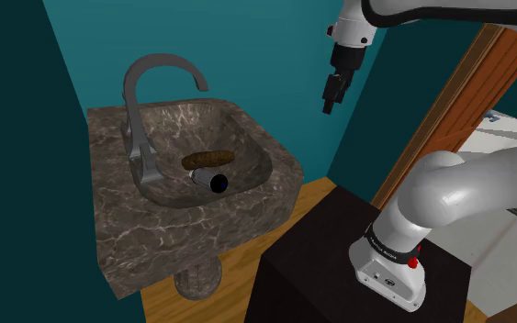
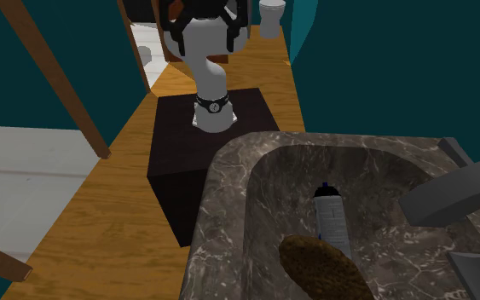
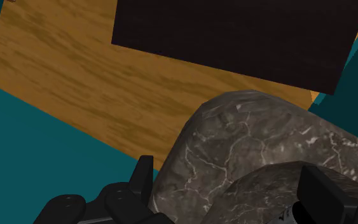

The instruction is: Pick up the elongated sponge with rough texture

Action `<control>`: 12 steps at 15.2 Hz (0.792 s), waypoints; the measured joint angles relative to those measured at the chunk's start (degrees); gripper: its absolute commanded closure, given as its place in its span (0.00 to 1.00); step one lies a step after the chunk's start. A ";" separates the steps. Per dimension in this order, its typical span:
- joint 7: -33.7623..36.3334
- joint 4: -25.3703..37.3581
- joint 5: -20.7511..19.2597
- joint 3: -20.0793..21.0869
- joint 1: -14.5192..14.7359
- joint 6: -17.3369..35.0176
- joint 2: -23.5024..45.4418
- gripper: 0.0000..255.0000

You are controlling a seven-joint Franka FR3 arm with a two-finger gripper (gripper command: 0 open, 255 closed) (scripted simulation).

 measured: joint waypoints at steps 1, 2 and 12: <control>0.00 0.00 0.00 0.00 0.00 0.00 0.00 0.00; 0.12 0.15 -0.23 0.45 0.16 0.71 0.96 0.00; 4.91 5.82 -7.53 9.73 1.96 12.83 21.58 0.00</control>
